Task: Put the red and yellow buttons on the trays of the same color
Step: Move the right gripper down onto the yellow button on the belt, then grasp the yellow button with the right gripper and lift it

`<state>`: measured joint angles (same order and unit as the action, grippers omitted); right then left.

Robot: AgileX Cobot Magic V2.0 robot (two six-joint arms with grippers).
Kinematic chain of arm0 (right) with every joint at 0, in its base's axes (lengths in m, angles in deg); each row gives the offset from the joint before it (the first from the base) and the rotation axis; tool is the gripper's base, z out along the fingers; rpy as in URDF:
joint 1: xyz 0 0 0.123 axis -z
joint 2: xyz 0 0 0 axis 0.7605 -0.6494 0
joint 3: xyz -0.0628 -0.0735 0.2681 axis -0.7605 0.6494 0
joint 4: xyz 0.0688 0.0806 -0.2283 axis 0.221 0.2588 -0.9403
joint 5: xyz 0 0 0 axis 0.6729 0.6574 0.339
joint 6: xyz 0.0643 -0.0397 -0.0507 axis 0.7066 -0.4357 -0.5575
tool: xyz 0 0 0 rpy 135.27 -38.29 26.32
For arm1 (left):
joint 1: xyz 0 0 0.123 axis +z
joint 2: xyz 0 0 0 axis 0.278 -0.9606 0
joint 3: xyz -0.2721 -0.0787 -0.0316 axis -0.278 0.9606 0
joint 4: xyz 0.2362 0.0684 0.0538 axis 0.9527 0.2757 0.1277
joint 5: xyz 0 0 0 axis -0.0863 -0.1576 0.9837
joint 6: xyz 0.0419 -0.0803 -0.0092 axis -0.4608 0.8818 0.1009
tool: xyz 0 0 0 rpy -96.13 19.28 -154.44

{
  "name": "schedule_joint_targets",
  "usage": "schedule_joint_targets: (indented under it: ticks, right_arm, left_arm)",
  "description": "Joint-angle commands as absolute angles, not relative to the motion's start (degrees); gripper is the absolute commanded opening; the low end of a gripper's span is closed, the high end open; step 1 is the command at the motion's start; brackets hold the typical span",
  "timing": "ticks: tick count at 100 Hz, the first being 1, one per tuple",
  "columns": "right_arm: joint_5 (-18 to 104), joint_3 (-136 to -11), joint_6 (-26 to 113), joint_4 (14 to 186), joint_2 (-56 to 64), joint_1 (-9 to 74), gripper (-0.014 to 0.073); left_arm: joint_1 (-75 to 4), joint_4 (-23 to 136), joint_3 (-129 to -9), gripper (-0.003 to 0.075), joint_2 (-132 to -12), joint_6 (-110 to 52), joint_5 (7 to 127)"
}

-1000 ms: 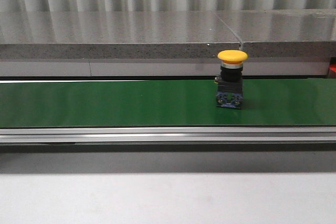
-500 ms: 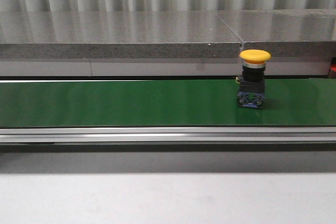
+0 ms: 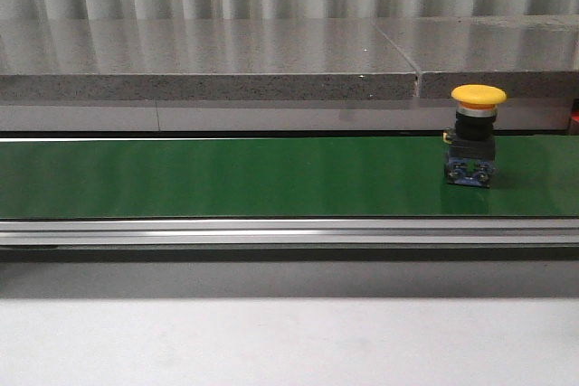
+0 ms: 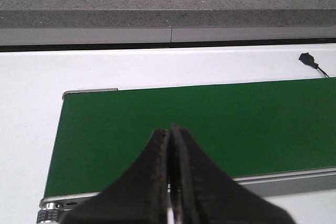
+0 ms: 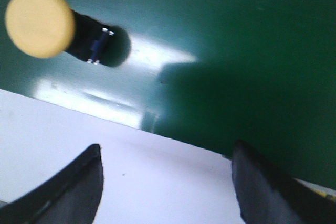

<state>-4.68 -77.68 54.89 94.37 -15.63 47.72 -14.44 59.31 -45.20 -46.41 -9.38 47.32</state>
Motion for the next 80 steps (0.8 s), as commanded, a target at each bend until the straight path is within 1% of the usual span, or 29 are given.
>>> schedule_joint_targets:
  ticks: [1, 25, 67, 74, 80]
  right_arm:
    - [-0.50, -78.04, 53.96, 95.35, -13.77, 45.48, 0.0521]
    - [3.49, -77.71, 53.90, 95.35, -15.60, 41.25, 0.0521]
    - [12.02, -78.47, 53.85, 95.39, -24.74, 40.75, 0.0521]
    - [12.30, -78.47, 53.85, 95.39, -25.68, 40.75, 0.0507]
    - [12.24, -78.47, 53.85, 95.39, -26.04, 40.75, 0.0450]
  left_arm:
    - [-14.88, 57.80, -46.83, -0.0020, -46.51, -9.30, 51.34]
    - [-14.88, 57.80, -46.83, -0.0020, -46.51, -9.30, 51.34]
    - [-14.88, 57.80, -46.83, -0.0020, -46.51, -9.30, 51.34]
    - [-14.88, 57.80, -46.83, -0.0020, -46.51, -9.30, 51.34]
    - [-14.88, 57.80, -46.83, -0.0020, -46.51, -9.30, 51.34]
